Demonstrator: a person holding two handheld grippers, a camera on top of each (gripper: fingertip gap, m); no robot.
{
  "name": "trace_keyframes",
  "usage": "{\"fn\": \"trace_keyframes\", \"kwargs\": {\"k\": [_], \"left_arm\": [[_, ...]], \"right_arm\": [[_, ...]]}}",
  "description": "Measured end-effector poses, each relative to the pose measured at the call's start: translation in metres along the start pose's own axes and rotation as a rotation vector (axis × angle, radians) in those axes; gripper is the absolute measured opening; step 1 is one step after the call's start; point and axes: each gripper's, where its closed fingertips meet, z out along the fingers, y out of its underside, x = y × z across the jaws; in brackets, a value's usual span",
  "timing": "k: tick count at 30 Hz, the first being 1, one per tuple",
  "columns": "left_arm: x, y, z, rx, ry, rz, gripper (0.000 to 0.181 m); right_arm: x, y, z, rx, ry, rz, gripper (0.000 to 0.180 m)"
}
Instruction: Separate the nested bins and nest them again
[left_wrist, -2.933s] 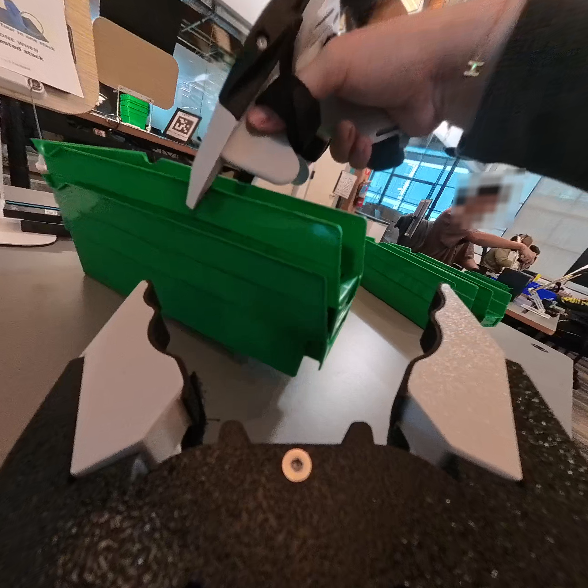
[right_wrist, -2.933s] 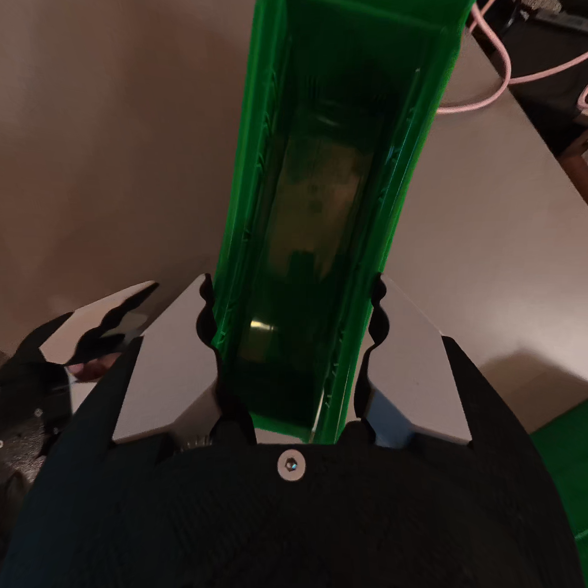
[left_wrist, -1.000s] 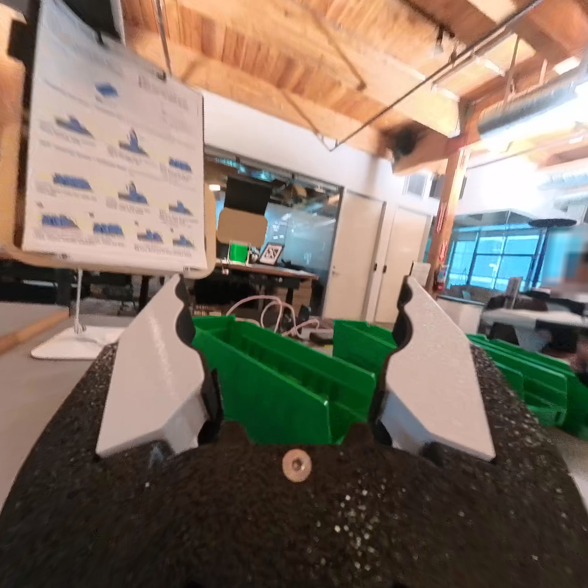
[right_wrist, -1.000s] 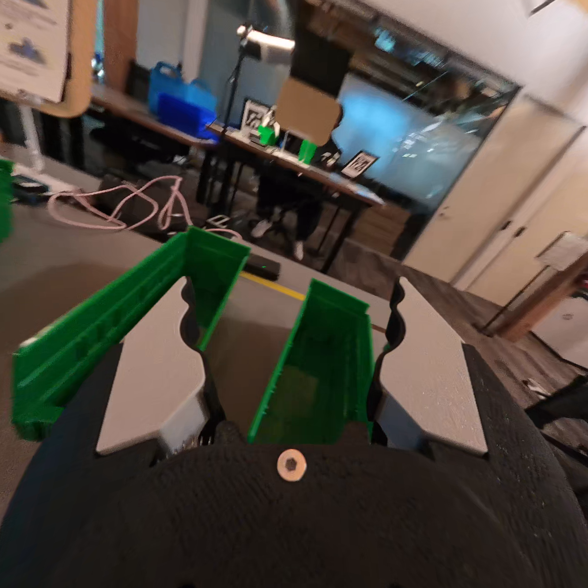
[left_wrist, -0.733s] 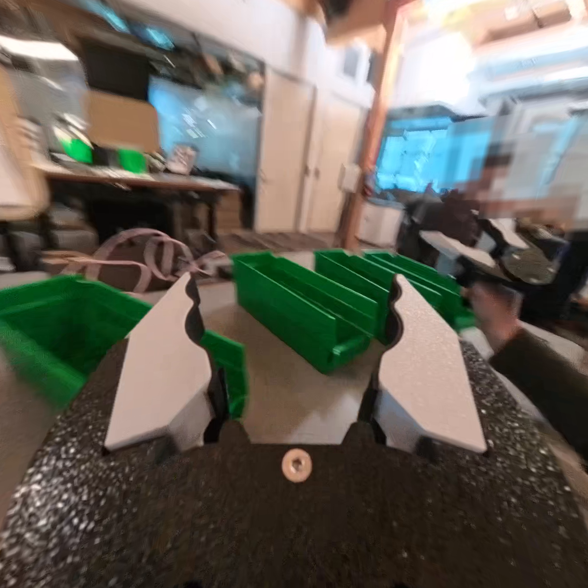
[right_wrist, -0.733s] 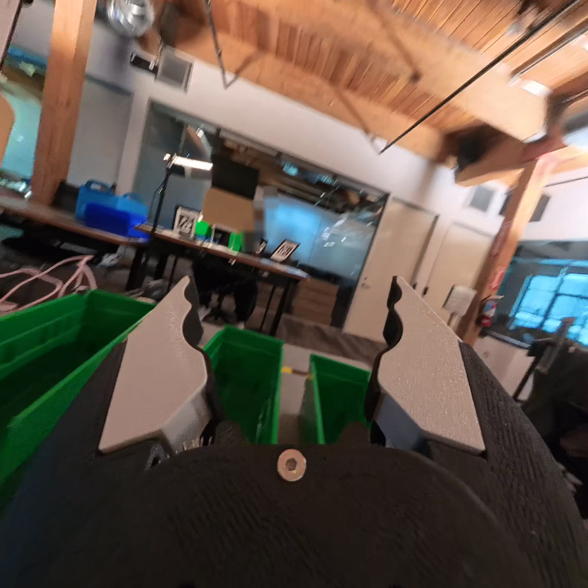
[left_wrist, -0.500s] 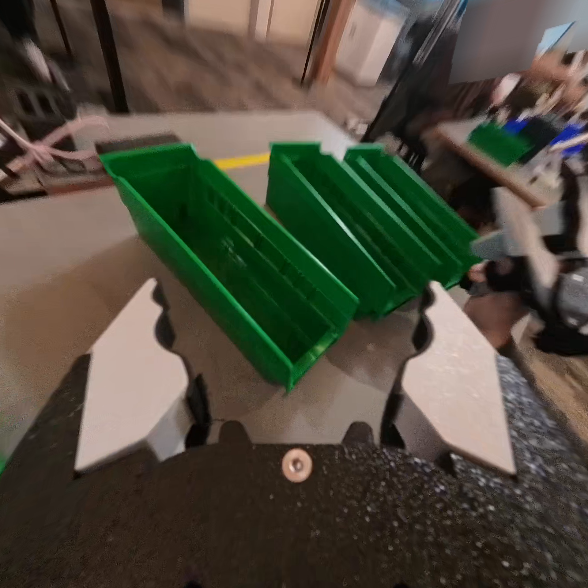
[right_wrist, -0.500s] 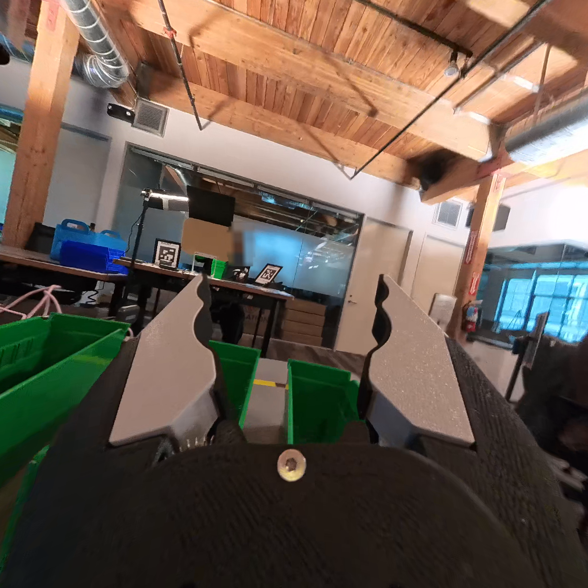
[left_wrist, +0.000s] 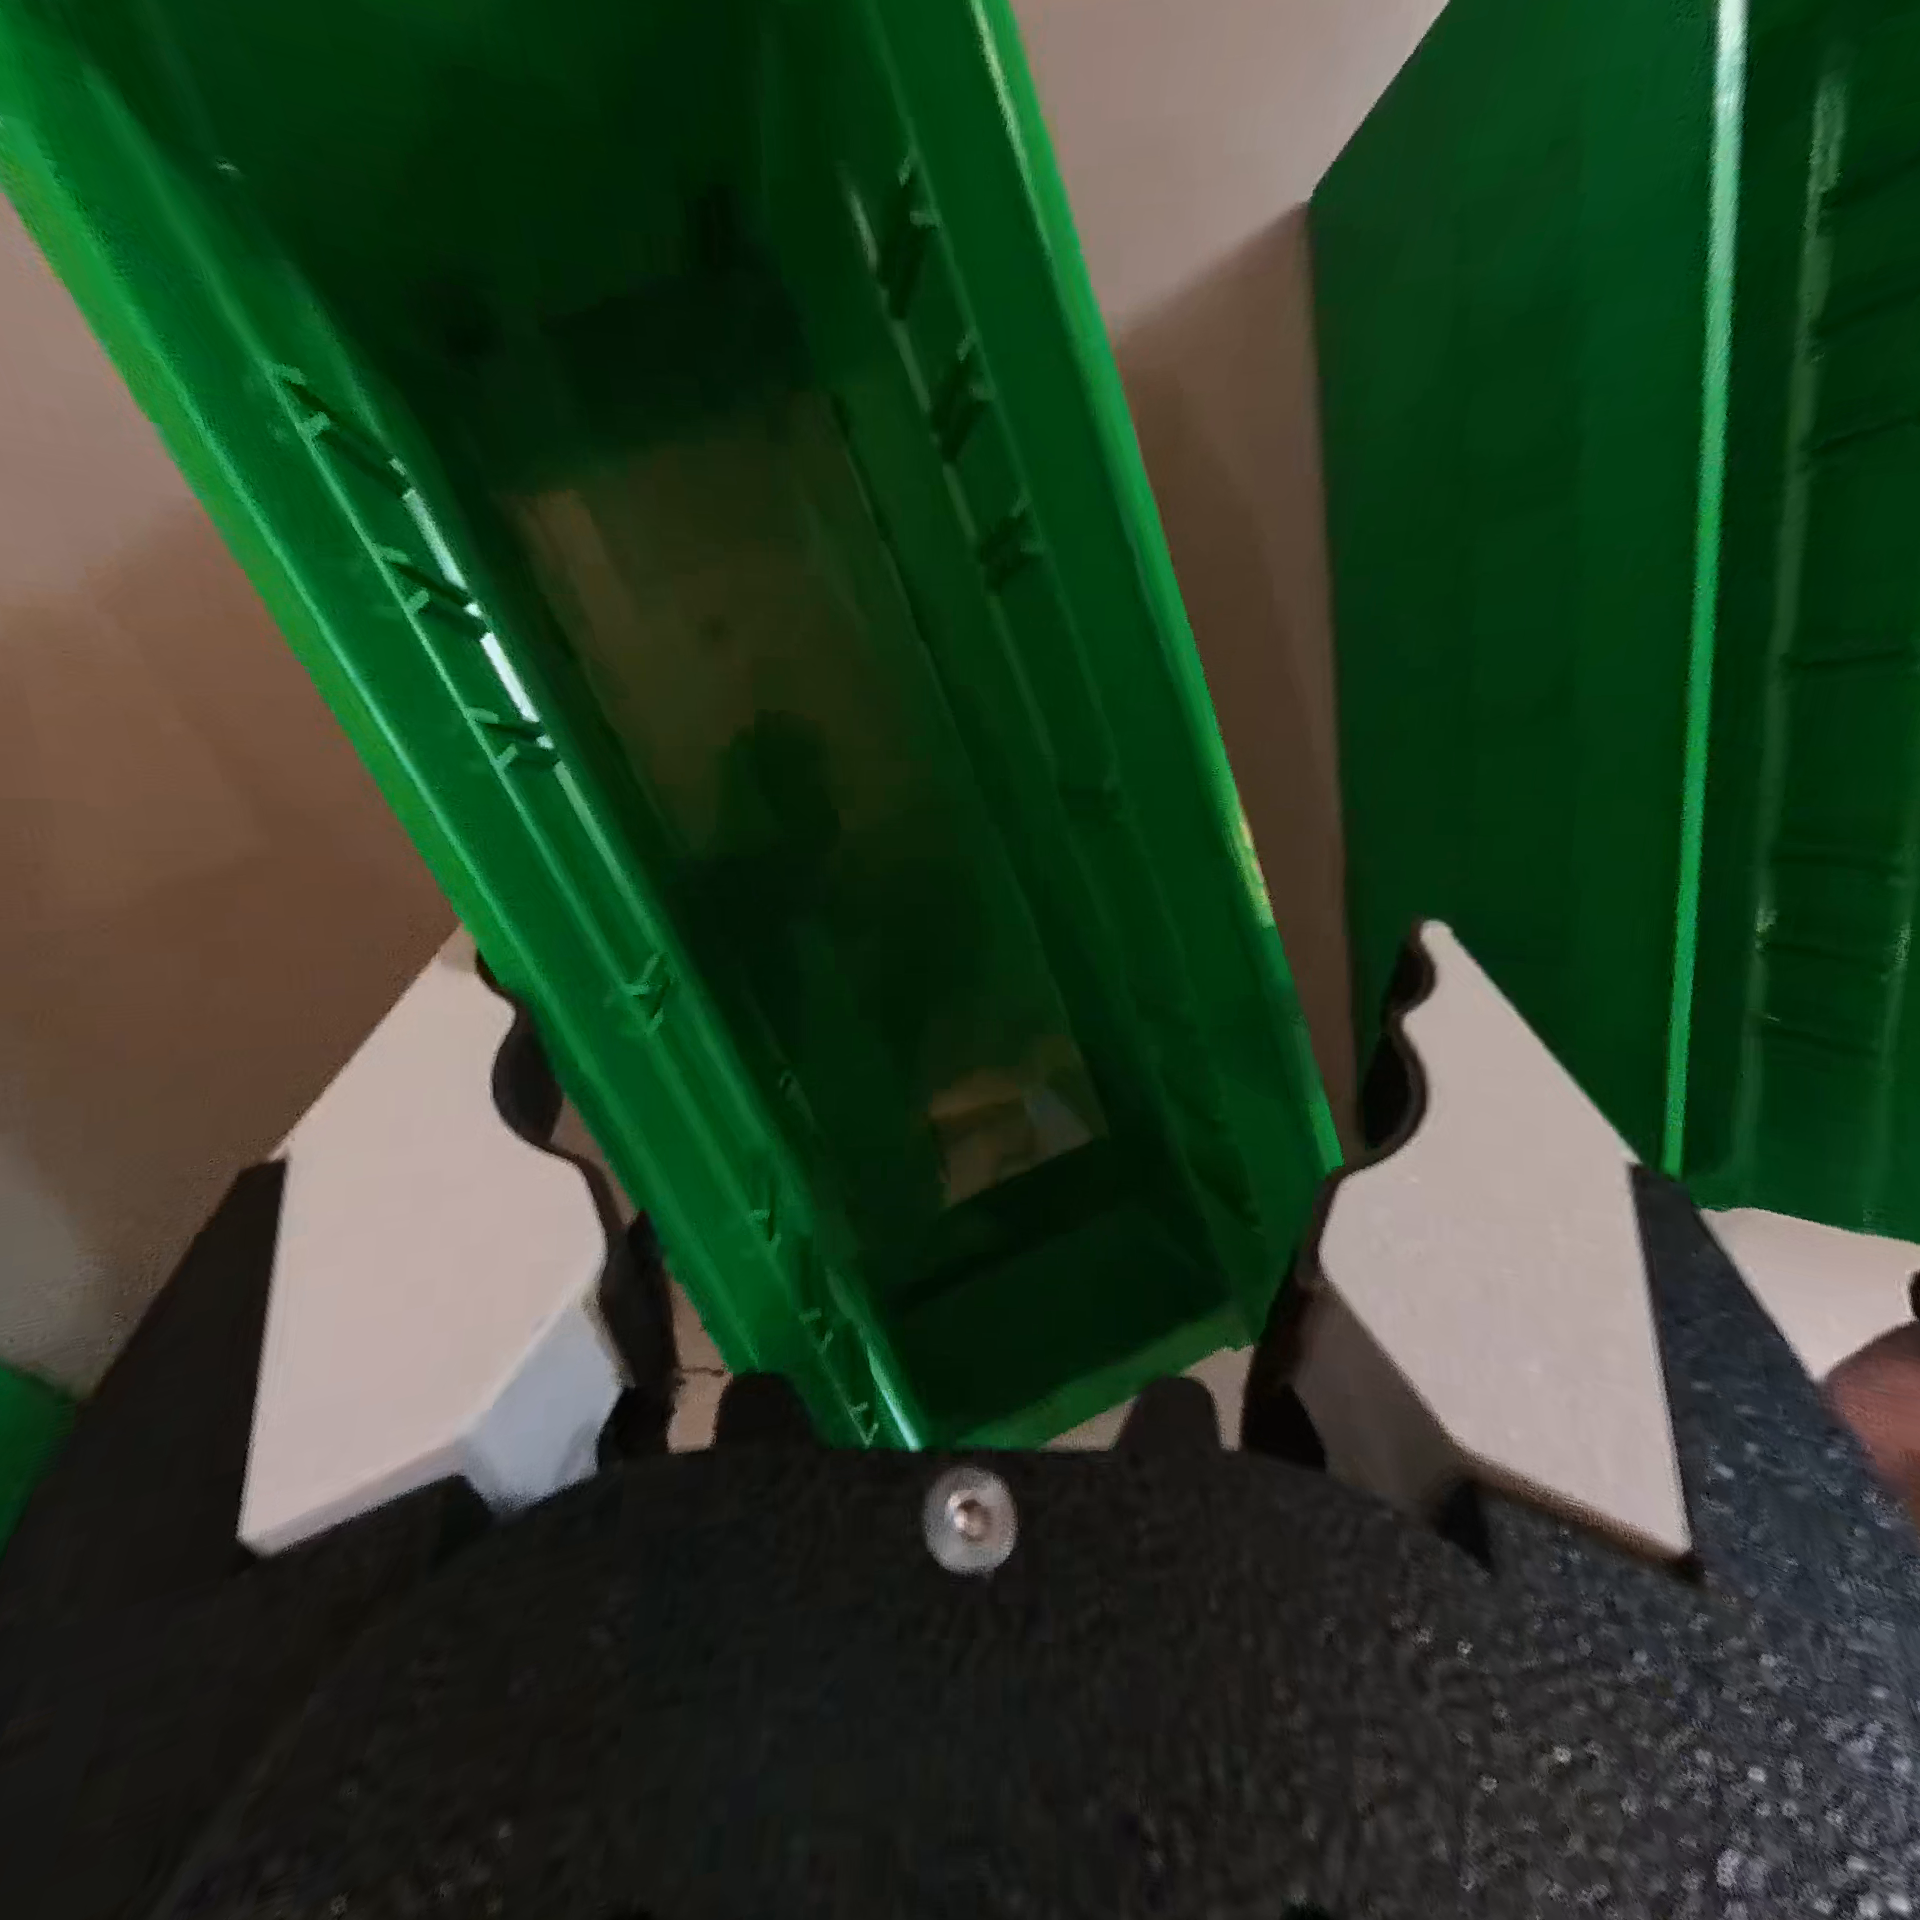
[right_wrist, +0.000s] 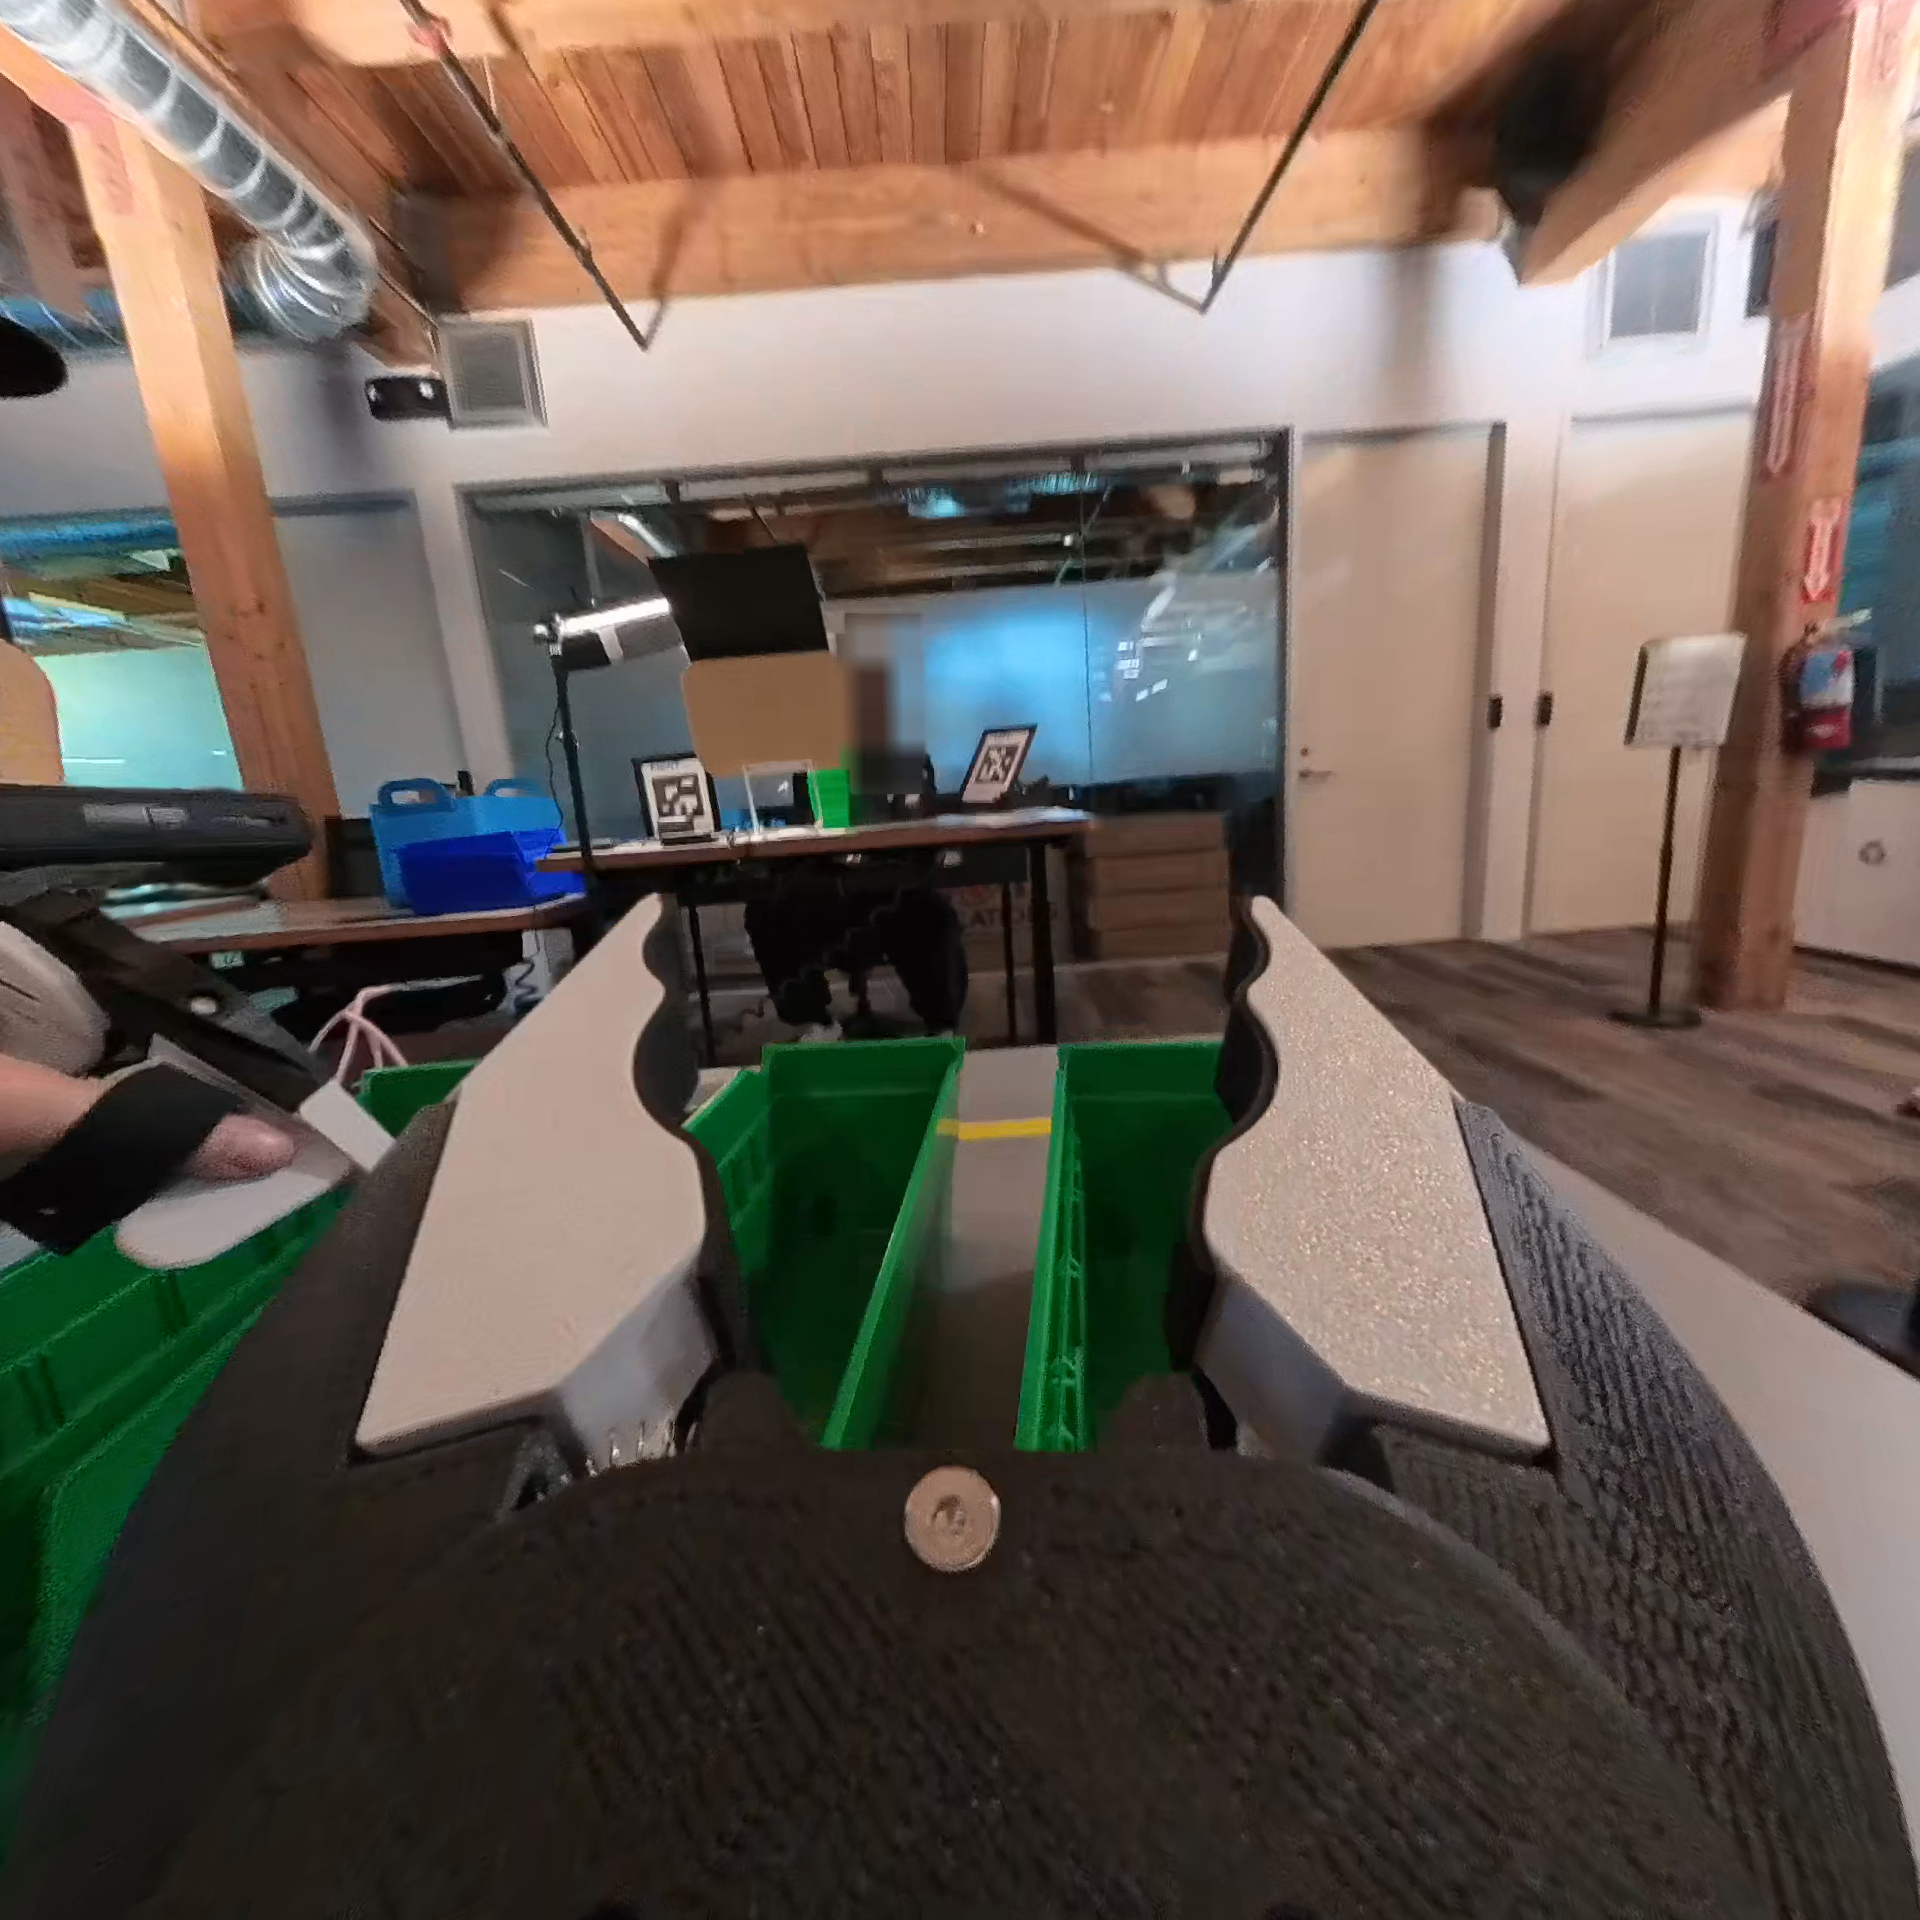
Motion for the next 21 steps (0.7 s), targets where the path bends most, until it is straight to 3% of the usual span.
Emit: {"fn": "trace_keyframes", "kwargs": {"k": [6,11,18,21], "left_arm": [[-0.004,0.002,-0.005,-0.021,-0.014,0.017,0.117],[-0.02,0.012,-0.023,0.019,0.071,-0.009,0.103],[-0.041,-0.004,-0.123,0.209,0.32,-0.135,0.104],[-0.082,-0.004,-0.172,0.288,0.261,-0.234,0.104]], "right_arm": [[0.005,0.003,0.001,-0.021,-0.015,0.079,0.101],[0.003,-0.001,-0.001,0.004,-0.029,0.07,0.098],[0.007,-0.011,-0.007,0.07,-0.031,0.12,0.097],[0.013,-0.01,-0.007,0.07,-0.018,0.141,0.097]]}}
